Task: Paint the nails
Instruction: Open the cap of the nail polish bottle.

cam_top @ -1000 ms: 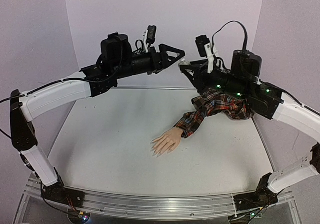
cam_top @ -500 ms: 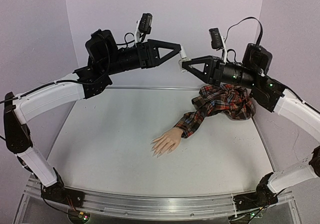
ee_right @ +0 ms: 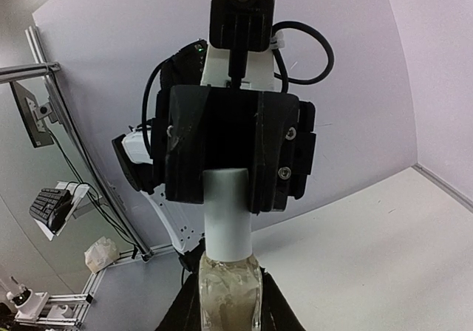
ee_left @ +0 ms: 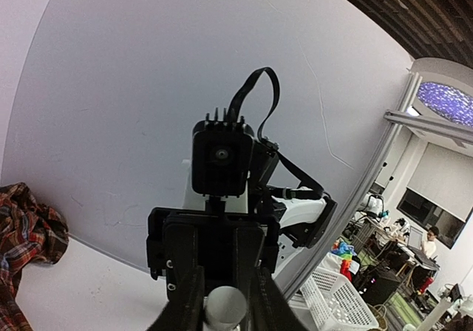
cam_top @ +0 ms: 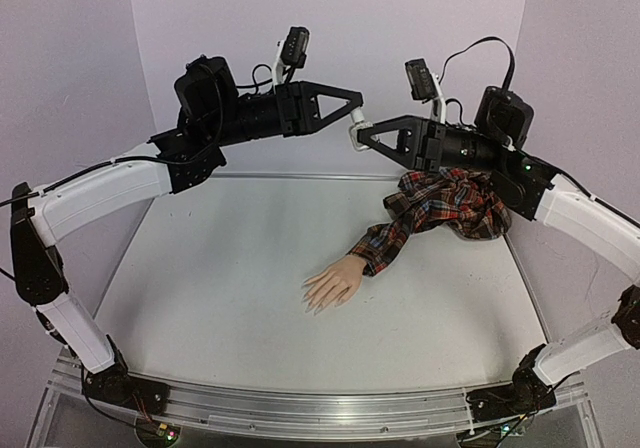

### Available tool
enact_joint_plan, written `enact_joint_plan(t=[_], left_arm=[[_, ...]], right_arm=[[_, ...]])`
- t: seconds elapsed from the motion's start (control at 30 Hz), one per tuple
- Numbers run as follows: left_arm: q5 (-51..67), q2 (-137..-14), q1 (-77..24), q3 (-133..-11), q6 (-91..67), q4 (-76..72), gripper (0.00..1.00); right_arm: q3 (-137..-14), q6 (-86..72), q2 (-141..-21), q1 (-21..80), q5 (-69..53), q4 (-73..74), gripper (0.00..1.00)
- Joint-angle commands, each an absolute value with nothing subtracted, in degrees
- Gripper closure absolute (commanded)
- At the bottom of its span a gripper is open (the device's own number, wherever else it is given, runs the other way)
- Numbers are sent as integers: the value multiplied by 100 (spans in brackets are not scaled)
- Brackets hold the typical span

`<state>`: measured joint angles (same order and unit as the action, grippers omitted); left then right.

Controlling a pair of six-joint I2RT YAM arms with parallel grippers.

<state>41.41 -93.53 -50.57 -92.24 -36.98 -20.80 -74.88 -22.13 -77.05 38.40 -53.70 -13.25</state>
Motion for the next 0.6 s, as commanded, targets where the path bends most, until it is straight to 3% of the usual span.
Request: enact_joint_plan(t=[0.0,0.1,0.2,0.4,0.57], left_arm=[[3961,-9340,-5089,-9638,-3475,-1764,88],[3579,-9394,-5091,-9792,-3413,-1475,98],[2760,-9445,-5111,-9959,-3416,-1027,100],[362,-9595,-5303,-9981,-3577,-402,100],[408,-9986,-5308,-10406,-3756,-338,94]], right_arm=[[-7691,-2303,-7708,3753,-5145,-1723,100],[-7639,-2190,-7658,3758,-4756,-1684,100],[-7579,-1716,-7449,3864,-3729,-1236,100],[-7917,-543,-7433,4751,42,-74,100],[-7968,-358,-7555,4903,463,-70,100]])
